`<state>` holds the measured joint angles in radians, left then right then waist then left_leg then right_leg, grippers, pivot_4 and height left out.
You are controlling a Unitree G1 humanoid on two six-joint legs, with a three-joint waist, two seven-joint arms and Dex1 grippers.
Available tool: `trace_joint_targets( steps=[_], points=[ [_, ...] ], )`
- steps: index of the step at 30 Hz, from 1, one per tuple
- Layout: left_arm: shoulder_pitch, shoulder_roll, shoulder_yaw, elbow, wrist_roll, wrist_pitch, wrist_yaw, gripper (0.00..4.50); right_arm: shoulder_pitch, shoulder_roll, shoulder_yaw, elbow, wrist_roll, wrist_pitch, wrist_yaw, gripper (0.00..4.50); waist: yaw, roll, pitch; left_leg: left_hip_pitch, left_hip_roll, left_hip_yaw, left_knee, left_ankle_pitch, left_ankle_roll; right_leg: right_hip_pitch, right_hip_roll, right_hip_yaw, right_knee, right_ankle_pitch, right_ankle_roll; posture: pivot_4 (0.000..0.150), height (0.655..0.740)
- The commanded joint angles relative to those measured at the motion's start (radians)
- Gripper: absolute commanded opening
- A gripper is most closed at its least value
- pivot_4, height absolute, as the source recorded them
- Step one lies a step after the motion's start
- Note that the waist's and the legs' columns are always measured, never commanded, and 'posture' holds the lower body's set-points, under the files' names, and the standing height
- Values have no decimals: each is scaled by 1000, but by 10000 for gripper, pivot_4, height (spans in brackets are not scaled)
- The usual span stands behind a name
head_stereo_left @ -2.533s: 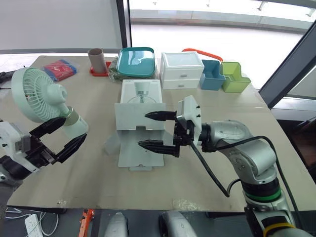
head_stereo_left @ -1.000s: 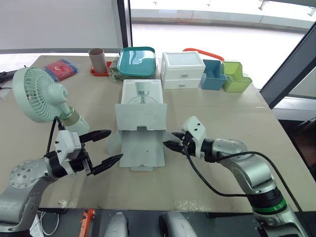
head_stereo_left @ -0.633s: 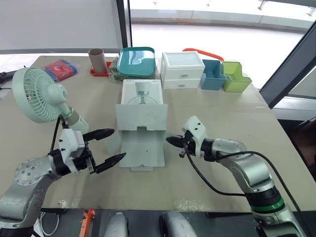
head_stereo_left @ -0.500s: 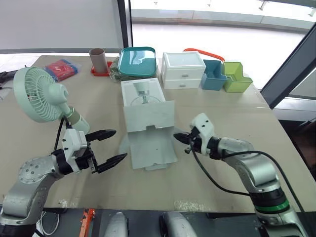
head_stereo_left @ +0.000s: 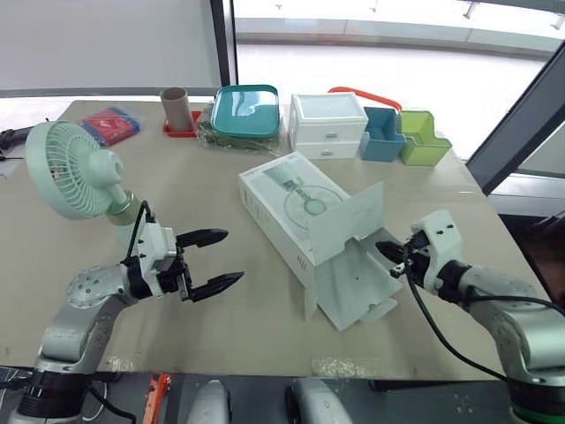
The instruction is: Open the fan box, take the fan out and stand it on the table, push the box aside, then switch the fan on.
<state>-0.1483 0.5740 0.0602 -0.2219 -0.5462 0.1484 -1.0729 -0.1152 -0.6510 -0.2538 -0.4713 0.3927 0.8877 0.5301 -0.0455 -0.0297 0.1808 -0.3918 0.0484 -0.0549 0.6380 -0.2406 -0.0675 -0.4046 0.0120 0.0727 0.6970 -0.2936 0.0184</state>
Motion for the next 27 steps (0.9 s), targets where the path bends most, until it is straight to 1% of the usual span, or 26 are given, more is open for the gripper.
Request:
trace_joint_targets(
  steps=[1, 6, 11, 20, 27],
  points=[
    [-23, 4, -3, -13, -9, -10, -21, 45000, 30, -13, -93, 18, -6, 20, -44, 188, 0, 0, 0, 0, 0, 0, 0, 0, 0, 0, 0, 0, 0, 0, 0, 1500, 7400],
    [-32, 10, 6, -8, -14, -3, -30, 45000, 24, -8, -135, 100, -26, 18, -99, 188, 0, 0, 0, 0, -1, 0, 0, 0, 0, 0, 0, 2, 0, 0, 1, 1500, 7400],
    [-29, 8, -6, -8, 0, -12, -34, 45000, -50, 1, -174, 191, -39, 11, -172, 188, -1, 0, 0, 0, -1, 0, 1, 0, 0, 1, 0, 2, 0, 0, 0, 1500, 7400],
    [-32, 10, 3, -4, -4, -9, -34, 45000, -86, 6, -178, 225, -47, 6, -210, 188, -1, 0, 0, 0, -1, 0, 1, 0, 0, 1, 0, 2, 0, 0, 1, 1500, 7400],
    [-54, 2, -11, 21, 2, -13, -43, 45000, -115, 34, -233, 283, -60, 54, -311, 188, -1, 0, 0, 0, -1, 0, 1, 0, 0, 1, 0, 2, 0, 0, 1, 1500, 7400]
  ],
)
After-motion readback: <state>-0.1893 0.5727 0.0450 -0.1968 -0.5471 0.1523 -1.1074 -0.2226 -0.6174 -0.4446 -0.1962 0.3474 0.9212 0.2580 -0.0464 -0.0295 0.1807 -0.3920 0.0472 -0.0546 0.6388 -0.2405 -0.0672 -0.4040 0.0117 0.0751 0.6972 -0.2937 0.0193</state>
